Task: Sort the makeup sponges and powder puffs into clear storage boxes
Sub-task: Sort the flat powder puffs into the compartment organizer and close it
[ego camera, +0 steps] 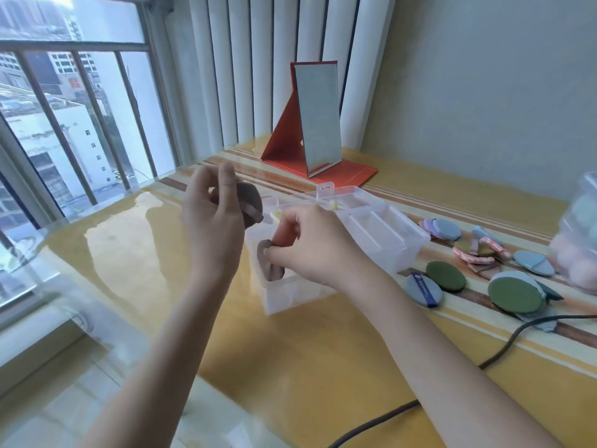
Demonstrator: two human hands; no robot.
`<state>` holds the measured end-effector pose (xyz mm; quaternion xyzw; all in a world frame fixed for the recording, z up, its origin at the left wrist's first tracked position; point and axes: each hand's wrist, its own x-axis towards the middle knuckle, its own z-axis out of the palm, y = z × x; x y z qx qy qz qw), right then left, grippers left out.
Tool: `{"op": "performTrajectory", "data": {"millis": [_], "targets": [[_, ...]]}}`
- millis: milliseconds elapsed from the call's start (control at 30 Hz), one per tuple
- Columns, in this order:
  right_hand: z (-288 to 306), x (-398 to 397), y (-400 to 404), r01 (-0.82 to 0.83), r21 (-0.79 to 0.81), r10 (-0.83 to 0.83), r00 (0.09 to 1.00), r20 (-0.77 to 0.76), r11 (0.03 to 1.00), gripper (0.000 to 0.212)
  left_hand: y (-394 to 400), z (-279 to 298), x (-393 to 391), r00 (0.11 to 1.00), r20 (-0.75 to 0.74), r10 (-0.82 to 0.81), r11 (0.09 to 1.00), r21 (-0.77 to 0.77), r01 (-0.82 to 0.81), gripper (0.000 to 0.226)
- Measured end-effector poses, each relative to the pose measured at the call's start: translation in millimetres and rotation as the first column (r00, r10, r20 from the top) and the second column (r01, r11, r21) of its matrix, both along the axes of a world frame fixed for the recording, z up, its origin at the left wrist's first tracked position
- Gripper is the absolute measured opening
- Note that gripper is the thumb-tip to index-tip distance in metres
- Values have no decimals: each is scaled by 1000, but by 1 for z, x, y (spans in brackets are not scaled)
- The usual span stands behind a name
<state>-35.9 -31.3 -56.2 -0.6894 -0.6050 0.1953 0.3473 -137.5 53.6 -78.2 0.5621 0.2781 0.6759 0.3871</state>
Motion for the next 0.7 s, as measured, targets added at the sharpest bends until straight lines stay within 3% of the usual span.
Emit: {"op": "performTrajectory", "data": {"millis": [67, 200, 333, 533, 700], "targets": [[0, -4, 0, -19, -61, 25, 995, 102, 998, 24, -5, -5, 4, 996, -64, -61, 998, 27, 63, 35], [7, 6, -2, -153, -205, 156, 988, -3, 967, 13, -6, -18, 8, 980, -182, -75, 997, 15, 79, 38], [16, 21, -5, -259, -244, 256, 966, -48, 934, 15, -8, -20, 8, 966, -233, -114, 988, 71, 134, 35], [13, 20, -2, -158, -107, 137, 974, -182, 982, 29, -6, -22, 6, 967, -233, -100, 991, 58, 117, 32], [11, 11, 1, -38, 72, 53, 975, -218, 997, 22, -4, -23, 4, 979, -200, 47, 996, 78, -32, 56]]}}
